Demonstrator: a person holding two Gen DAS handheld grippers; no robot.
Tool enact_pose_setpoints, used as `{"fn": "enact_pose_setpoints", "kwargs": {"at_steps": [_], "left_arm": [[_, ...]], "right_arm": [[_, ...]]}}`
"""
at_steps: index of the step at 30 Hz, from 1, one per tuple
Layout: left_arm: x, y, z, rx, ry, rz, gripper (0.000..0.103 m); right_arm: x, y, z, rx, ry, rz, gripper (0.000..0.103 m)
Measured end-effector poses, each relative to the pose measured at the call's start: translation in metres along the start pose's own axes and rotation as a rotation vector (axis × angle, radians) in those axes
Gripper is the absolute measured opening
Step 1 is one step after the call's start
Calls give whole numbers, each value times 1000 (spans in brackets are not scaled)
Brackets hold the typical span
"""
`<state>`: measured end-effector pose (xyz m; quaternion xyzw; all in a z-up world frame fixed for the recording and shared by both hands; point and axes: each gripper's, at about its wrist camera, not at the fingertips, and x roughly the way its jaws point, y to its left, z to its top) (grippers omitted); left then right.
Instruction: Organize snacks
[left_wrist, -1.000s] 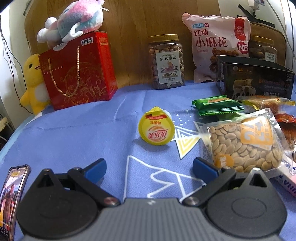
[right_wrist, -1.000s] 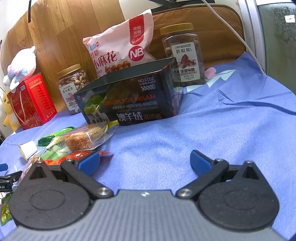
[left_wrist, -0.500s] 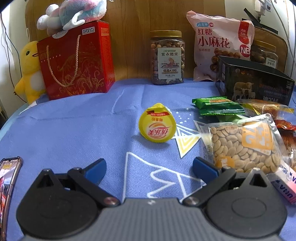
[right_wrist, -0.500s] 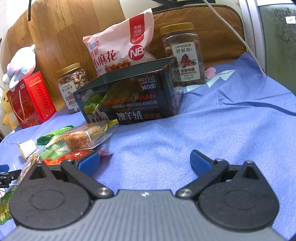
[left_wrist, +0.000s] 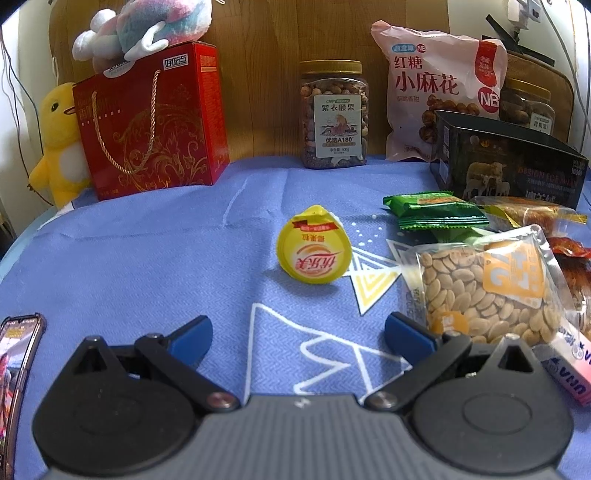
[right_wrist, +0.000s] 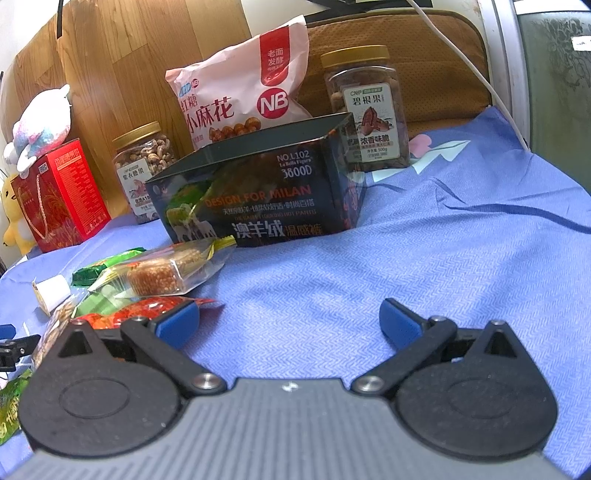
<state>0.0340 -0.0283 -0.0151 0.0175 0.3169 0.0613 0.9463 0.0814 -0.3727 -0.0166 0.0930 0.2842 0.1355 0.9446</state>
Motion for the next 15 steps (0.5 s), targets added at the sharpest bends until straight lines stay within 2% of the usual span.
{"fn": "enact_pose_setpoints", "kwargs": {"at_steps": [9, 15], "left_arm": [[0, -1, 0, 3, -2, 1, 103], [0, 1, 0, -3, 7, -8, 103]], "right_arm": [[-4, 6, -3, -14, 15, -27, 103], [-23, 14, -16, 36, 1, 44, 103]]}}
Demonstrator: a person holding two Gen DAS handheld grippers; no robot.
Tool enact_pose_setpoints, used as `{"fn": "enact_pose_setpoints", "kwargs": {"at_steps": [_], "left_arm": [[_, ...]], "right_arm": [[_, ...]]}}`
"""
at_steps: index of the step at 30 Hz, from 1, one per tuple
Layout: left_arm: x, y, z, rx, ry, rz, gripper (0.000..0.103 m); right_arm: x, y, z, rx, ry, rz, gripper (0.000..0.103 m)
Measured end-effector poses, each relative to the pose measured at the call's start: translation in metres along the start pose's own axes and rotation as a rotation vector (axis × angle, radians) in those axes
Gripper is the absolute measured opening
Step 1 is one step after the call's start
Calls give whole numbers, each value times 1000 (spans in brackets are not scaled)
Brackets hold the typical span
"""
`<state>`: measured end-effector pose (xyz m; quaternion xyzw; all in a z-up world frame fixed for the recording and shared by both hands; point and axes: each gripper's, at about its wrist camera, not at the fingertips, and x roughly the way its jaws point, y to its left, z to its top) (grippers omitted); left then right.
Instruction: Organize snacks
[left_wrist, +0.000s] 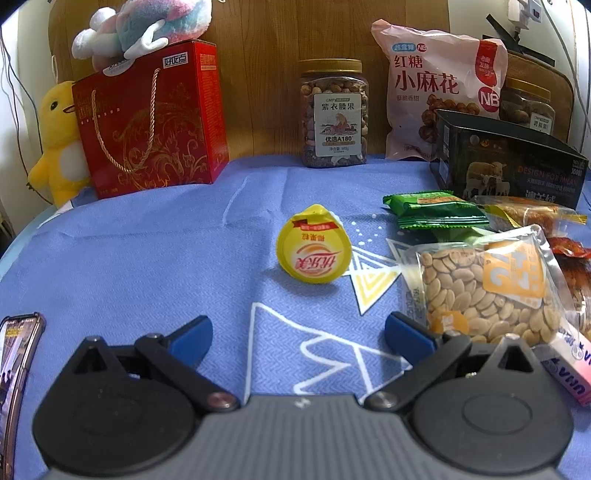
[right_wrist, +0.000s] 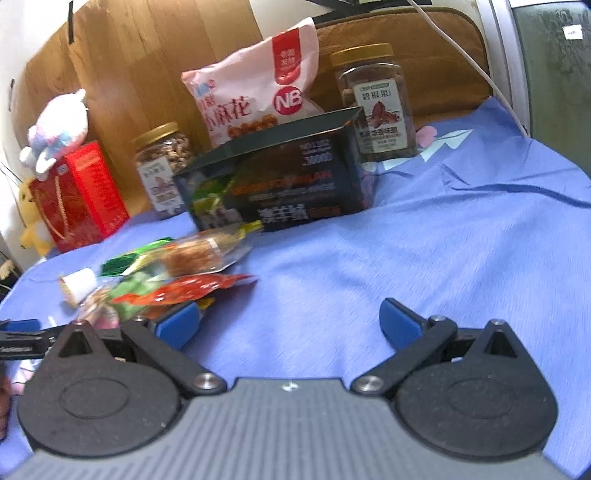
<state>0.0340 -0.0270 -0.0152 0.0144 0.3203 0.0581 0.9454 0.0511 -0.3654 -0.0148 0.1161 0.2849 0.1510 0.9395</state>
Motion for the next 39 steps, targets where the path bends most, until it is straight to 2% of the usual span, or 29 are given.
{"fn": "enact_pose_setpoints", "kwargs": {"at_steps": [4, 8, 11, 13, 18, 23, 28, 31, 34, 37, 39], "left_arm": [[0, 0, 0, 0, 1, 0, 103], [1, 2, 0, -6, 8, -6, 103], [2, 4, 1, -17, 15, -17, 103], [2, 5, 1, -19, 17, -20, 103], [2, 5, 1, -21, 22, -21, 103], [2, 5, 1, -22, 23, -22, 103], [2, 6, 1, -25, 22, -35, 103], [-2, 11, 0, -31, 21, -60, 103], [-16, 23, -1, -73, -9, -89, 99], [-36, 33, 9, -125, -41, -175, 92], [-46, 30, 21, -138, -69, -259, 90]], "right_arm": [[-7, 5, -3, 47, 14, 51, 103], [-10, 11, -4, 125, 65, 227, 103], [-5, 25, -4, 135, 95, 290, 103], [0, 37, -7, 113, 119, 304, 103], [0, 67, -12, 24, 121, 347, 103], [-4, 90, -17, -76, 105, 351, 103], [-9, 102, -18, -143, 123, 440, 103], [-19, 96, -13, -163, 86, 422, 103], [-29, 80, -8, -150, 39, 365, 103], [-31, 62, -1, -116, 7, 310, 102], [-27, 56, 3, -111, -11, 269, 95]]}}
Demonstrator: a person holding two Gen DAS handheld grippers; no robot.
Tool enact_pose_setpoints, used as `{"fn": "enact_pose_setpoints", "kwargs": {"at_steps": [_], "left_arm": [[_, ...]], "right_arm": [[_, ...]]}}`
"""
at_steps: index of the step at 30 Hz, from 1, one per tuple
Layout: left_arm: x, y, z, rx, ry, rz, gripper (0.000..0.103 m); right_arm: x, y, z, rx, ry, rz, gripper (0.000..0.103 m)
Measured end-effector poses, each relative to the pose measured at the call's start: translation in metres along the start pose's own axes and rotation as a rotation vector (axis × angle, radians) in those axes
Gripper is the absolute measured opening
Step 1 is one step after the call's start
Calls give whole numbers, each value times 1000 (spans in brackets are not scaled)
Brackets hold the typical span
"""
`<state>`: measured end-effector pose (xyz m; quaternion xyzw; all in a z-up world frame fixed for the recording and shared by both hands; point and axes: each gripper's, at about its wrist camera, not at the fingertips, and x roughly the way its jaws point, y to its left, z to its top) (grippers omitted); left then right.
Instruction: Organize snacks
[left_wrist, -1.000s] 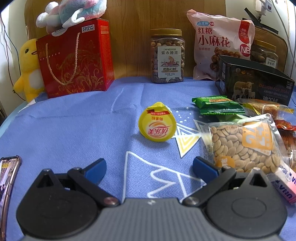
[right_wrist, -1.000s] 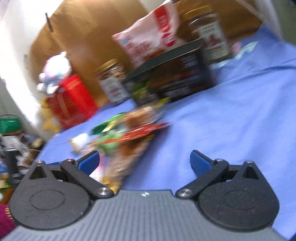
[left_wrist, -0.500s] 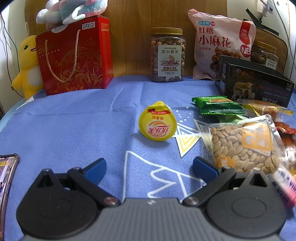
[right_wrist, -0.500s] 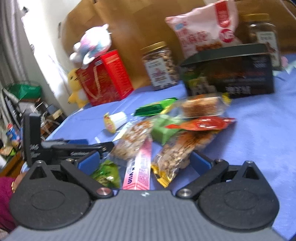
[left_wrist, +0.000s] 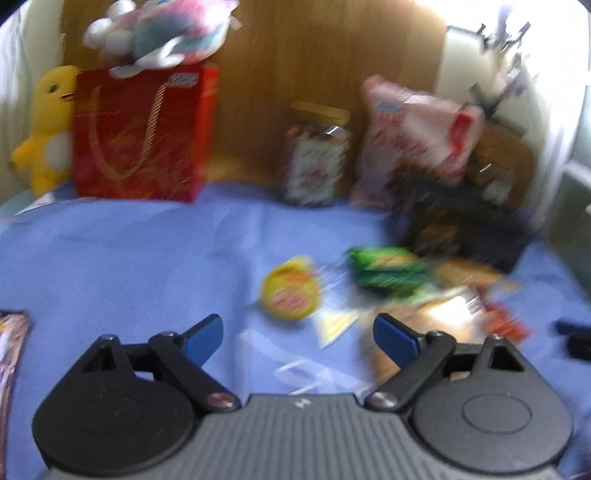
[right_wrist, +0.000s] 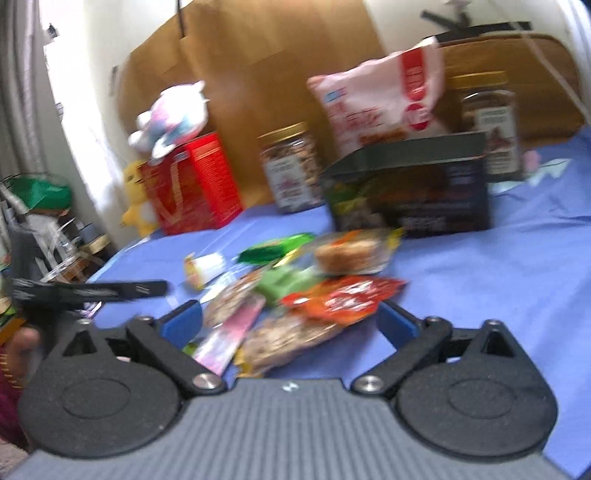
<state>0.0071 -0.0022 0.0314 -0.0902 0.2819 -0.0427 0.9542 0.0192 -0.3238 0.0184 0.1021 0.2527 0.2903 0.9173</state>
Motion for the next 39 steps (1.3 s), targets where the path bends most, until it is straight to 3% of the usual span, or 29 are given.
{"fn": "enact_pose_setpoints", "kwargs": {"at_steps": [4, 5, 9, 11, 13, 18, 19, 20, 21, 23, 27, 32, 36, 39], "left_arm": [[2, -37, 27, 72, 13, -158, 90], [7, -51, 34, 113, 12, -173, 90], [44, -102, 55, 267, 70, -196, 87], [65, -115, 62, 267, 116, -241, 82], [90, -121, 66, 228, 210, -282, 76], [132, -119, 63, 117, 386, -306, 70], [140, -117, 60, 93, 416, -308, 65], [145, -115, 59, 68, 442, -323, 58], [148, -113, 56, 52, 453, -330, 55], [148, -113, 52, 50, 445, -342, 50], [124, -123, 54, 95, 403, -360, 49], [76, -137, 84, 179, 214, -409, 49], [109, -164, 118, 259, 150, -372, 49], [156, -170, 130, 212, 215, -369, 48]], "right_arm": [[13, -15, 5, 29, 20, -80, 71], [17, -19, 7, 45, 27, -87, 65], [31, -30, 22, 24, 41, -121, 58], [33, -40, 30, 37, 45, -119, 58], [36, -56, 38, 87, 62, -86, 58], [64, -84, 50, 197, 148, 15, 58], [72, -89, 49, 216, 168, 17, 52], [78, -92, 48, 234, 181, 27, 36], [82, -96, 46, 267, 191, 67, 26], [83, -101, 41, 312, 202, 101, 22], [62, -89, 38, 258, 145, 101, 20], [20, -65, 63, 141, -27, 109, 20], [29, -64, 99, 44, -119, -6, 19], [55, -80, 111, 27, -121, -133, 22]]}}
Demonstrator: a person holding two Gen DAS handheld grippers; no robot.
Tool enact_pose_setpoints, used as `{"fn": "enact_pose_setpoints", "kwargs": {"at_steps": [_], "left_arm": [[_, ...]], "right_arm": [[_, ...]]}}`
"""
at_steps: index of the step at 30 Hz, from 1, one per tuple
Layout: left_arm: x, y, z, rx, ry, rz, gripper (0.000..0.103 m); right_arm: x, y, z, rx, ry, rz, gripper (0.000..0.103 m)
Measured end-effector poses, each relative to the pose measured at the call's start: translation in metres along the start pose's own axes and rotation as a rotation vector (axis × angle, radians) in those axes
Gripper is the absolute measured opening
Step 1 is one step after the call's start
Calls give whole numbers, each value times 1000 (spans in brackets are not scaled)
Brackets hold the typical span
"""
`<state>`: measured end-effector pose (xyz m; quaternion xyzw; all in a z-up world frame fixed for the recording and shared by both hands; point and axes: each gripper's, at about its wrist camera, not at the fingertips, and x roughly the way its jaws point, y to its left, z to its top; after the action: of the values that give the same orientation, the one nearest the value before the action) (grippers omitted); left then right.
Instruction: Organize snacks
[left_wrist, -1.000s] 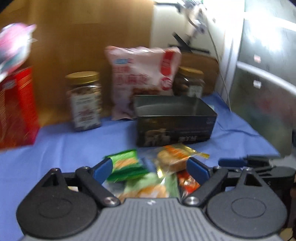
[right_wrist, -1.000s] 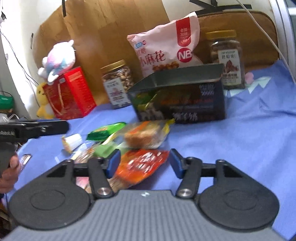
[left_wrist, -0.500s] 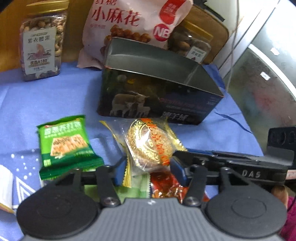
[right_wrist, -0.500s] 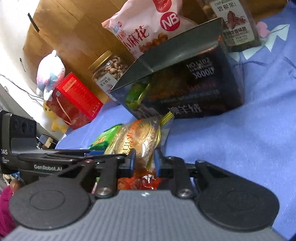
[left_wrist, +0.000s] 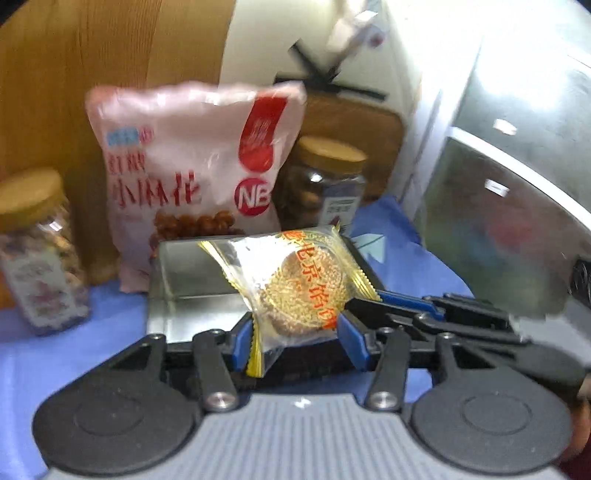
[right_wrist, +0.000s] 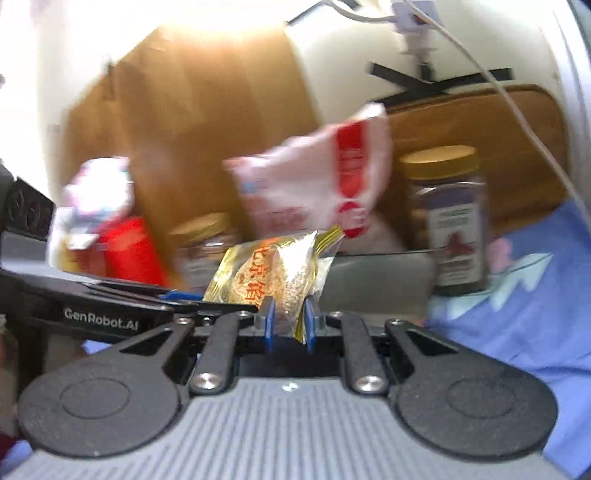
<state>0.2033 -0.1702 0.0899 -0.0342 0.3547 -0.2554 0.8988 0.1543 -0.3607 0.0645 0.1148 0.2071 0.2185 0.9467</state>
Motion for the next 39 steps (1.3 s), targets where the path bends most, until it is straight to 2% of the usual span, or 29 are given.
{"fn": "enact_pose_setpoints", "kwargs": {"at_steps": [2, 4, 7, 10, 12, 16, 19, 23, 27, 30, 32, 34, 37, 39], "left_arm": [[22, 7, 4, -41, 16, 13, 48], [27, 7, 0, -41, 1, 40, 49], [13, 8, -11, -49, -25, 7, 50], [-20, 14, -21, -57, -104, -12, 54], [-43, 22, -27, -63, -163, 20, 60], [-71, 41, -42, -103, -186, 115, 60], [-91, 56, -56, -145, -184, 170, 60], [-114, 81, -78, -233, -167, 220, 60], [-129, 109, -97, -290, -107, 249, 61], [-121, 128, -100, -370, -46, 211, 61], [-111, 136, -99, -412, -23, 148, 61], [-96, 140, -93, -417, 9, 98, 61], [-75, 144, -90, -428, 78, 92, 61], [-65, 148, -92, -446, 103, 82, 61]], "right_arm": [[11, -12, -1, 19, 19, -57, 25], [10, -19, -6, 37, 24, -84, 30], [-13, -24, -16, 69, -22, -38, 31], [-41, -22, -28, 86, -45, 30, 30], [-45, -23, -35, 102, -22, 60, 29], [-22, -34, -37, 102, 64, -42, 29], [-4, -47, -31, 130, 74, -70, 29], [18, -48, -28, 57, 82, -213, 29], [-6, -30, -36, 133, 97, -64, 30], [-3, 5, -41, 139, 186, 118, 30], [9, 32, -44, 110, 255, 215, 30], [25, 60, -45, 41, 300, 240, 34], [53, 89, -46, -61, 361, 242, 45], [71, 96, -49, -93, 396, 225, 45]]}}
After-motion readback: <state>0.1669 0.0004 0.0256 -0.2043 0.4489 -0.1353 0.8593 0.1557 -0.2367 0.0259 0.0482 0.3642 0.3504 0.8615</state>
